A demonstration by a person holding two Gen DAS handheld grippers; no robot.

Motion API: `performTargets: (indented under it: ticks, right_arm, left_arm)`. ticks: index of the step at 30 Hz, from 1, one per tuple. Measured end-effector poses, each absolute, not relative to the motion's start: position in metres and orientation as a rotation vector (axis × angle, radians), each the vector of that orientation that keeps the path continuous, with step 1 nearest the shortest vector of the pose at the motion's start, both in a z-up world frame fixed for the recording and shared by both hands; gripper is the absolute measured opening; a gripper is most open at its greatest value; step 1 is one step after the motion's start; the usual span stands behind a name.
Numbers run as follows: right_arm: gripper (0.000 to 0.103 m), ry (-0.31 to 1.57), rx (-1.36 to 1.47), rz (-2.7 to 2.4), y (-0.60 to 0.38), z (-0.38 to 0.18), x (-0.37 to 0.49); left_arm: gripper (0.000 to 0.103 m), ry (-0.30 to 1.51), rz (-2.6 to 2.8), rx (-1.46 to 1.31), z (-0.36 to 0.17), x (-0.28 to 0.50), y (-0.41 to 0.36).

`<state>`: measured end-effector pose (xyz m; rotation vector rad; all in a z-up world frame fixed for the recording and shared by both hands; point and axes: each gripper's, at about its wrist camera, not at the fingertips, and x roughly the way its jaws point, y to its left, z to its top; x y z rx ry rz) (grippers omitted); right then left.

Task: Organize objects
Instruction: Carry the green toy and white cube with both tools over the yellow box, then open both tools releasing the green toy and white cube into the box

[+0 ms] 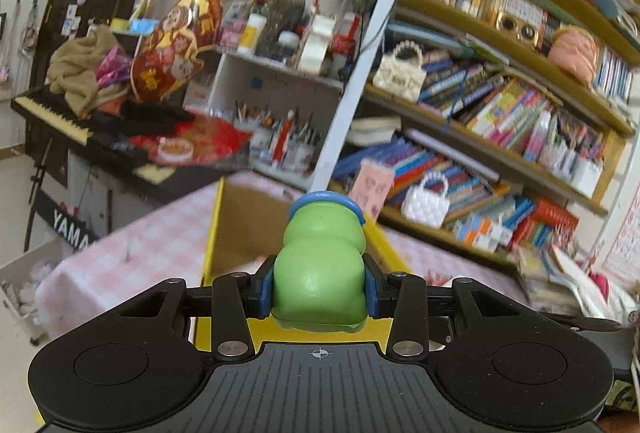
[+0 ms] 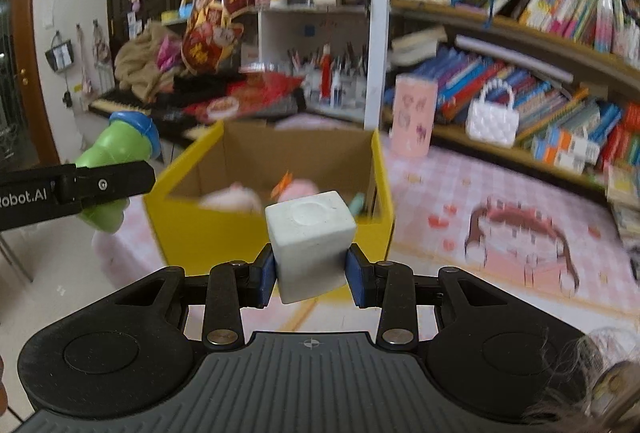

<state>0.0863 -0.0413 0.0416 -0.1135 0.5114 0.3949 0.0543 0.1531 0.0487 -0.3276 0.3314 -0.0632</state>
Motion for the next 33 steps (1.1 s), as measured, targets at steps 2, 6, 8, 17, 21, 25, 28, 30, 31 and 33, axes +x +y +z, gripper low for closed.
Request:
performTargets:
  ticks: [2, 6, 8, 17, 21, 25, 28, 30, 31, 33]
  right_arm:
    - [0.034, 0.473, -0.125, 0.401, -0.037, 0.05, 0.101]
    - [0.034, 0.442, -0.171, 0.418, -0.022, 0.055, 0.136]
    - [0.034, 0.454, -0.204, 0.43, -0.015, 0.051, 0.154]
    - [0.034, 0.612, -0.342, 0.495, 0.006, 0.012, 0.208]
    - [0.034, 0.618, -0.324, 0.533, 0.001, 0.005, 0.214]
    - [0.039, 0.644, -0.302, 0.564, -0.002, 0.0, 0.224]
    - [0.061, 0.601, -0.307, 0.514, -0.01, 0.0, 0.221]
    - [0.061, 0.567, -0.299, 0.524, -0.019, 0.002, 0.215]
    - [0.061, 0.552, -0.292, 0.523, -0.022, 0.003, 0.212]
    - [0.061, 0.518, -0.279, 0.524, -0.031, 0.006, 0.202]
  left_arm:
    - [0.04, 0.303, -0.066, -0.32, 0.057, 0.067, 0.151]
    - [0.04, 0.317, -0.062, -0.295, 0.058, 0.102, 0.145]
    - [0.04, 0.346, -0.056, -0.299, 0.053, 0.12, 0.144]
    - [0.041, 0.513, -0.006, -0.242, 0.02, 0.17, 0.133]
    - [0.041, 0.564, -0.015, -0.222, 0.009, 0.18, 0.125]
    - [0.046, 0.593, -0.032, -0.215, 0.001, 0.191, 0.117]
    - [0.072, 0.59, -0.015, -0.222, 0.0, 0.192, 0.114]
    - [0.079, 0.569, -0.01, -0.207, 0.002, 0.189, 0.112]
    - [0.079, 0.564, -0.012, -0.2, 0.003, 0.187, 0.11]
    - [0.079, 0.537, -0.024, -0.196, 0.009, 0.18, 0.108]
